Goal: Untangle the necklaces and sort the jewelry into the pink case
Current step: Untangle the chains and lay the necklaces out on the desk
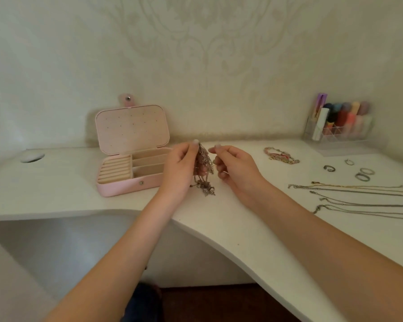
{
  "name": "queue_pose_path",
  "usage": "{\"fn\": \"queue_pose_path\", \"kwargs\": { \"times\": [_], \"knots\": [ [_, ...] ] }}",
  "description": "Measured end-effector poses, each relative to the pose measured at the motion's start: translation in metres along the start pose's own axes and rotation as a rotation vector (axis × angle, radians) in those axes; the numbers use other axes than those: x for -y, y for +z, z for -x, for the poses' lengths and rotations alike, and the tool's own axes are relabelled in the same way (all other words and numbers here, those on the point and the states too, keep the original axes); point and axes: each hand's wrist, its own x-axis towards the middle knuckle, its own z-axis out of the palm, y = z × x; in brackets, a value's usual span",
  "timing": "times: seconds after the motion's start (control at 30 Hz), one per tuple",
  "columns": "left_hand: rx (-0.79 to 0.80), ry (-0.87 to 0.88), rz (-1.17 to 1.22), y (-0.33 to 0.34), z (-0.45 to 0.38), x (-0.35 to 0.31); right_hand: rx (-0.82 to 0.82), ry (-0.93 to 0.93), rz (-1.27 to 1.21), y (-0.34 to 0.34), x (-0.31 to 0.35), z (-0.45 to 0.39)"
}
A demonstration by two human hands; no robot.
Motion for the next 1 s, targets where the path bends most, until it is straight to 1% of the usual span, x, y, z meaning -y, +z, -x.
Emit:
{"fn": "queue_pose_path", "kwargs": {
  "times": [0.07, 0.13, 0.2, 0.33, 0.37, 0.4, 0.53, 0.6, 0.67, 0.77, 0.83, 0.9, 1.0],
  "knots": [
    [-0.013, -0.005, 0.0, 0.0, -0.001, 0.002, 0.048, 0.006, 0.047, -0.001, 0.002, 0.001],
    [-0.039, -0.022, 0.036, 0.0, -0.001, 0.001, 0.103, 0.013, 0.17, -0.006, 0.006, 0.003],
    [-0.081, -0.007, 0.047, 0.0, -0.001, 0.002, 0.176, 0.005, 0.399, -0.015, 0.012, 0.007],
    [-0.187, 0.077, -0.029, -0.003, -0.004, 0.007, 0.372, -0.024, 0.965, -0.027, 0.019, 0.011],
    [-0.202, 0.097, -0.044, -0.003, -0.004, 0.007, 0.408, -0.035, 1.055, -0.026, 0.018, 0.011],
    [-0.217, 0.12, -0.066, -0.003, -0.003, 0.006, 0.423, -0.054, 1.094, -0.025, 0.017, 0.011],
    [-0.25, 0.2, -0.148, -0.002, -0.001, 0.006, 0.391, -0.123, 1.011, -0.024, 0.017, 0.012],
    [-0.255, 0.247, -0.23, -0.003, 0.0, 0.008, 0.366, -0.126, 0.911, -0.029, 0.02, 0.012],
    [-0.242, 0.262, -0.287, -0.002, 0.001, 0.008, 0.335, -0.087, 0.713, -0.033, 0.022, 0.012],
    [-0.215, 0.252, -0.328, -0.001, 0.004, 0.005, 0.278, 0.026, 0.29, -0.037, 0.025, 0.01],
    [-0.184, 0.263, -0.345, -0.001, 0.005, 0.004, 0.244, 0.057, 0.102, -0.038, 0.029, 0.009],
    [-0.157, 0.306, -0.394, -0.002, 0.007, 0.004, 0.203, 0.05, 0.025, -0.038, 0.033, 0.008],
    [-0.078, 0.368, -0.508, 0.002, 0.008, 0.005, 0.184, 0.022, 0.022, -0.036, 0.038, 0.008]
  ]
}}
